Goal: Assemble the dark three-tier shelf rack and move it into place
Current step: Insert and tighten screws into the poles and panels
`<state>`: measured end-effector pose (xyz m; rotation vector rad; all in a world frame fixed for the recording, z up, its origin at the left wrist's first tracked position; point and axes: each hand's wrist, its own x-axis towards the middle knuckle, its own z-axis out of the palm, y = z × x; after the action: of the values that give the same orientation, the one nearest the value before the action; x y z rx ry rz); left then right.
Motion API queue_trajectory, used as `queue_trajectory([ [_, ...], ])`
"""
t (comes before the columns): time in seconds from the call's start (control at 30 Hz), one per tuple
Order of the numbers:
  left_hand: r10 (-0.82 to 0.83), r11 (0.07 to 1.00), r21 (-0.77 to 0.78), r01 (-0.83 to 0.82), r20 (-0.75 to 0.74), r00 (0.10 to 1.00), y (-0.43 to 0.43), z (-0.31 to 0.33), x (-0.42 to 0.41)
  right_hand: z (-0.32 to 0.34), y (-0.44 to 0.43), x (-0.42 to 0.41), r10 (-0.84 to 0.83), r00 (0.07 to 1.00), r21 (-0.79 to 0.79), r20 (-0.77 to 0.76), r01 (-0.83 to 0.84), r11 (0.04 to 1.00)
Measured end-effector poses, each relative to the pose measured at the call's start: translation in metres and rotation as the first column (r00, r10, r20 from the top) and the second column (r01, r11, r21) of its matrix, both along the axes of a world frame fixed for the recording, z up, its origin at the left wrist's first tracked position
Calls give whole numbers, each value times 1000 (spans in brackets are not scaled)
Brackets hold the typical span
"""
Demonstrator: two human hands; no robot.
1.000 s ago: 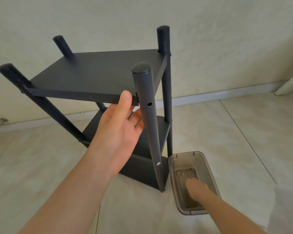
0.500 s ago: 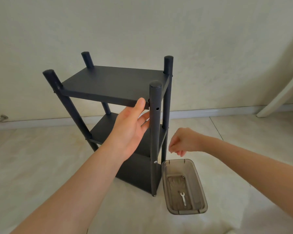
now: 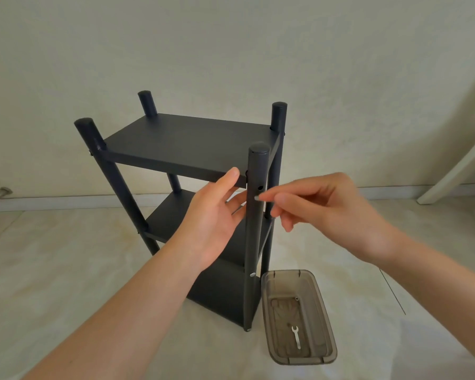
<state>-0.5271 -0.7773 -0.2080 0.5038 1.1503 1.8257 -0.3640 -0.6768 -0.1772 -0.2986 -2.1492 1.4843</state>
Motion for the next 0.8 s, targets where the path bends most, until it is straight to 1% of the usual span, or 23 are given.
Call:
queue_trajectory([
  [0.1, -1, 1000, 4, 1, -23, 1000, 1, -1, 1, 0, 1, 1, -71, 996, 17, -61, 73, 997],
  [0.27, -10, 1000, 15, 11, -21, 1000, 2, -3, 0, -1, -2, 0, -160, 984, 36, -76, 163, 986],
  [0.63, 21, 999, 29, -22, 22, 1000, 4, -2, -1, 7, -1, 4, -176, 982, -8, -68, 175, 984],
  [0.8, -1, 999, 48, 1, 8, 1000, 4, -3, -3, 4, -6, 3, -174, 982, 40, -75, 177, 983],
])
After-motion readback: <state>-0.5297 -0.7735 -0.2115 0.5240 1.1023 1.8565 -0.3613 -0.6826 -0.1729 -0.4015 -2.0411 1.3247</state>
